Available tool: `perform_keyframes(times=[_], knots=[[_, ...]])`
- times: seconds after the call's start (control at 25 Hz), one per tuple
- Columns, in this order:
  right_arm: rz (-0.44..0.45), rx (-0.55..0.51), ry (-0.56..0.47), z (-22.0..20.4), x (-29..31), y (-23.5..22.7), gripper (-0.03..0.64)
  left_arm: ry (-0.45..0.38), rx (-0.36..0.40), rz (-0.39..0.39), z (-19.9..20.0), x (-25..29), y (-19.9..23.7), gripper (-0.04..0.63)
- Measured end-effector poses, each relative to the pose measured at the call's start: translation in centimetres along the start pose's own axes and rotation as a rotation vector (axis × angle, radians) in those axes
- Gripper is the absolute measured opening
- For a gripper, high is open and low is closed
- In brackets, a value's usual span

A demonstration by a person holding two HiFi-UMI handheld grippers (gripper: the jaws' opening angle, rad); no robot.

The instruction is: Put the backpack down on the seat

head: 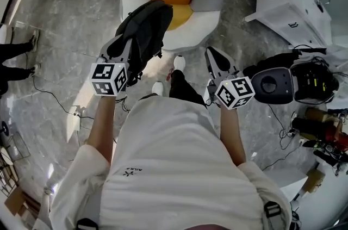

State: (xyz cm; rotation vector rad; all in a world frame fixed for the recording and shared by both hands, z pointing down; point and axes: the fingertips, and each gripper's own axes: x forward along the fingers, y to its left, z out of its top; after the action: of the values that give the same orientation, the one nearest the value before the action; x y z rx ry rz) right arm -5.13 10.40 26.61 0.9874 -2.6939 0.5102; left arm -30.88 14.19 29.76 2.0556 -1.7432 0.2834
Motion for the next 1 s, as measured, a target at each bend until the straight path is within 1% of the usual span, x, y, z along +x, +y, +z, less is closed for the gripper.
perform_keyframes(times=[0.48,0.68,1.0], knots=[[0.036,0.012,0.018,0.8,3.7,-3.2,0.025,0.028,-0.012,0.022,0.6,3.5,0.4,0.075],[0.05,0.016,0.035,1.4,5.2,-6.0,0.025,0.038,-0.021,0.03,1.2,6.0,0.0,0.075],[0.097,0.022,0.049,3.9,8.8,-11.1,0.025,0.045,-0.035,0.063,3.8,11.0,-0.6,0.075]])
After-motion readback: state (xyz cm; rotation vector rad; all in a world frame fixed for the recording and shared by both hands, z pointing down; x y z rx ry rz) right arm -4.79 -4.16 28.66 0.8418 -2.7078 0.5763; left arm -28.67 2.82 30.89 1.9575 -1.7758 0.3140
